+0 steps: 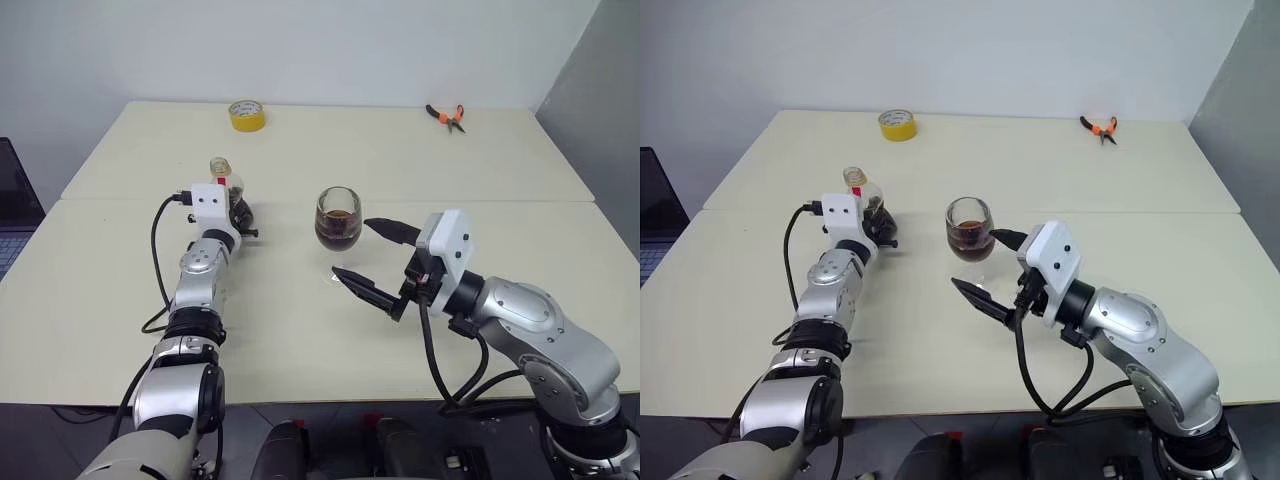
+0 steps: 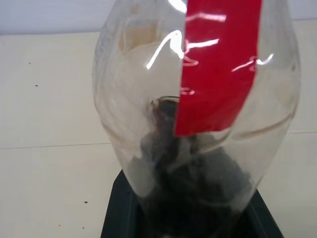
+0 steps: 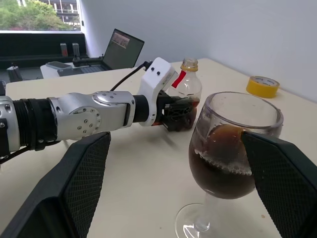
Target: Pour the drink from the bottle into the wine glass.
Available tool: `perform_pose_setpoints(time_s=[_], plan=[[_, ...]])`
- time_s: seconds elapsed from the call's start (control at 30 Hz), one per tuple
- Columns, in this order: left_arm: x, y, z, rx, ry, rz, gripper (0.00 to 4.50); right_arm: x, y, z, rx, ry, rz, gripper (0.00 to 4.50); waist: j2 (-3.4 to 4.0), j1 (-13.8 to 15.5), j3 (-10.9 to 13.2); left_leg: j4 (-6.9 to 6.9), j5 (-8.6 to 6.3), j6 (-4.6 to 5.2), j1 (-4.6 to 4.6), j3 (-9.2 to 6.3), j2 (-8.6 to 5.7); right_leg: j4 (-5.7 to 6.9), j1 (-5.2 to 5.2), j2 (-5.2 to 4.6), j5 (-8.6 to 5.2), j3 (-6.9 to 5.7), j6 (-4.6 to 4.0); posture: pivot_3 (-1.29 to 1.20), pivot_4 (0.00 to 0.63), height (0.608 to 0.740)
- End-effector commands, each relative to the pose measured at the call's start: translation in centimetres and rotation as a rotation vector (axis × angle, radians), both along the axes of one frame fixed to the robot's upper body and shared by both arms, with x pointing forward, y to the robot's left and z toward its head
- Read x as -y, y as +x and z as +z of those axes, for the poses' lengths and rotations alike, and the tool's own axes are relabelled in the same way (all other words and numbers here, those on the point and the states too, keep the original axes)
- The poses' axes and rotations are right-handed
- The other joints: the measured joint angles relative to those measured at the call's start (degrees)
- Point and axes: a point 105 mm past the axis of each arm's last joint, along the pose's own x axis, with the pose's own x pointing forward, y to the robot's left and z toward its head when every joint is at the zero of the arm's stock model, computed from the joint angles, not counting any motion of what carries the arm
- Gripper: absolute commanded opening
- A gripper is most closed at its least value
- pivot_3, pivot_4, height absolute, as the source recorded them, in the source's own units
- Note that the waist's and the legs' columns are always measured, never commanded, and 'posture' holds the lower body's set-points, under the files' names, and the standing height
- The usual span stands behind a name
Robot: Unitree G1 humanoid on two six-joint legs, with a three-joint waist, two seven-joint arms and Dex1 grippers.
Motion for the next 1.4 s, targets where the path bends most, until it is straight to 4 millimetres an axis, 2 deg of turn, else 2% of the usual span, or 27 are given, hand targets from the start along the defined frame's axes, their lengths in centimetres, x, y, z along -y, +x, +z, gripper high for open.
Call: perform_pose_setpoints(time_s=[0.03, 0.23, 0.43, 0.7, 0.8, 0.9, 1.13, 1.4], plan=[[0.3, 0.4, 1.8, 0.069, -0.017, -0.005, 0.64, -0.2, -0.5, 0.7, 0.035, 0.008, 0.013, 4.50, 0.00, 0.00, 0.00, 0.00, 0.00, 0.00, 0.00, 0.01, 0.00, 0.00, 0.00, 0.00, 0.00, 0.00, 0.00, 0.00, 0.150, 0.740], [0.6, 0.2, 1.8, 0.078, -0.052, -0.030, 2.69, -0.1, -0.5, 0.7, 0.034, 0.005, 0.011, 4.50, 0.00, 0.00, 0.00, 0.00, 0.00, 0.00, 0.00, 0.00, 0.00, 0.00, 0.00, 0.00, 0.00, 0.00, 0.00, 0.00, 0.150, 0.740], [0.8, -0.4, 1.5, 0.083, -0.070, -0.067, 4.48, 0.1, -0.6, 0.6, 0.029, 0.003, 0.002, 4.50, 0.00, -0.02, 0.00, 0.00, 0.00, -0.01, 0.00, 0.01, 0.00, 0.00, 0.00, 0.00, 0.00, 0.01, 0.00, 0.00, 0.150, 0.740], [-0.1, -2.8, 0.9, 0.073, -0.045, -0.064, 4.48, 1.5, -0.8, -0.3, 0.030, 0.006, -0.058, 4.50, 0.00, -0.04, 0.00, -0.02, 0.00, -0.01, 0.01, 0.02, 0.02, 0.00, 0.00, -0.01, 0.00, 0.03, 0.00, 0.00, 0.150, 0.740], [-0.8, -5.6, 0.8, 0.073, -0.086, -0.062, 4.48, 3.1, -0.6, -1.5, 0.040, 0.042, -0.140, 4.50, -0.02, -0.06, -0.02, -0.03, 0.00, -0.01, 0.03, 0.01, 0.04, -0.01, 0.03, -0.01, 0.00, 0.04, 0.00, 0.00, 0.150, 0.740], [-1.1, -8.0, 0.3, 0.046, -0.094, -0.048, 4.48, 4.2, -0.1, -3.8, 0.030, 0.064, -0.220, 4.50, -0.04, -0.08, -0.04, -0.08, 0.00, -0.03, 0.04, 0.05, 0.05, -0.06, 0.03, -0.02, 0.00, 0.08, 0.00, 0.00, 0.150, 0.740], [-1.1, -10.7, -0.9, 0.033, -0.040, 0.016, 4.48, 9.0, 3.9, -7.7, 0.039, 0.209, -0.601, 4.50, -0.03, 0.01, -0.10, -0.10, 0.00, 0.00, 0.26, 0.02, 0.03, -0.02, 0.23, -0.01, -0.01, 0.05, 0.01, 0.00, 0.150, 0.740], [-0.4, -11.3, -1.8, 0.048, -0.032, 0.027, 4.48, 10.6, 5.9, -10.0, -0.002, 0.330, -0.814, 4.50, -0.01, 0.00, -0.09, -0.14, 0.00, -0.01, 0.23, 0.09, 0.02, -0.06, 0.18, -0.01, 0.00, 0.11, 0.00, 0.00, 0.150, 0.740]])
